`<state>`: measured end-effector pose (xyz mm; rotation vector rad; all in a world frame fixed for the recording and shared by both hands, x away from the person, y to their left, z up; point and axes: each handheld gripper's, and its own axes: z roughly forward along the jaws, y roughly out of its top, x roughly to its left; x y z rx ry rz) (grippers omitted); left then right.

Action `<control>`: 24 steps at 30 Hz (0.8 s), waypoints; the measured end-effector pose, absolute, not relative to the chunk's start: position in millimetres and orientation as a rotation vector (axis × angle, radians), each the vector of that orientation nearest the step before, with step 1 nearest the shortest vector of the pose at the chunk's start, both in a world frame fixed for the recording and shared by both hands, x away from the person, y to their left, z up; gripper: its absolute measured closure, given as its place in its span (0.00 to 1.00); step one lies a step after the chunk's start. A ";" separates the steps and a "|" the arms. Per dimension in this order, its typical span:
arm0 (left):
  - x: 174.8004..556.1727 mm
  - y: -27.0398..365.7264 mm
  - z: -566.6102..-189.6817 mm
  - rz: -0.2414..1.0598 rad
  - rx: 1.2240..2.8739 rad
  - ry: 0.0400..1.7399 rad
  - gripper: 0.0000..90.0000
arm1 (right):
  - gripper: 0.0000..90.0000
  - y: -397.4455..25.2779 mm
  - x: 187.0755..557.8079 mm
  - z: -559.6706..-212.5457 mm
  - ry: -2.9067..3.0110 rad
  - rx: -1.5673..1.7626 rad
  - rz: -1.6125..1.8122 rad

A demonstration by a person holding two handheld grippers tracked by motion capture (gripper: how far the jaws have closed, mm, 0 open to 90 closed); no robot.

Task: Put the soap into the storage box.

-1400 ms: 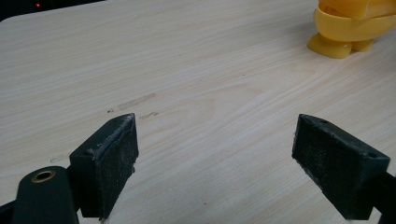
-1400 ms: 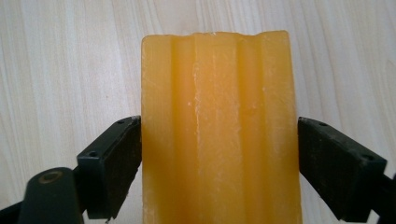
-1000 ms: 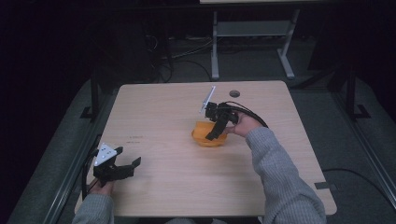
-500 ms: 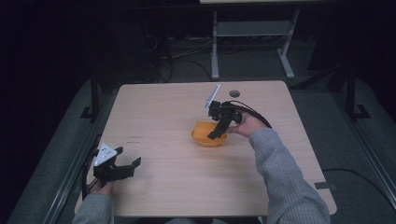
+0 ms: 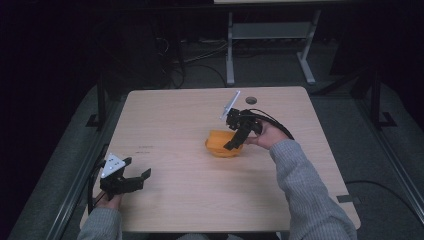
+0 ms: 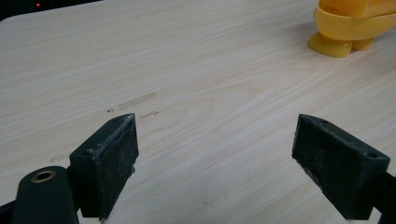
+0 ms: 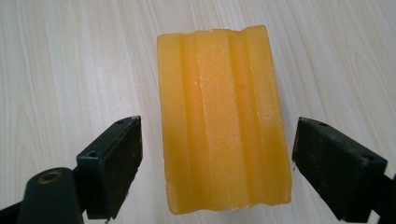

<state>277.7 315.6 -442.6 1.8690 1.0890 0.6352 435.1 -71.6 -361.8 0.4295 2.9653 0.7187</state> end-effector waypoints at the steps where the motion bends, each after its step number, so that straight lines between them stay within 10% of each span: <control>1: 277.7 315.6 -442.8 0.634 1.869 1.090 0.15 | 0.17 -72.0 435.1 -361.9 2.966 0.430 0.721; 24: 277.8 315.6 -442.6 0.636 1.867 1.090 0.15 | 0.18 -80.5 424.3 -361.7 2.957 0.467 0.756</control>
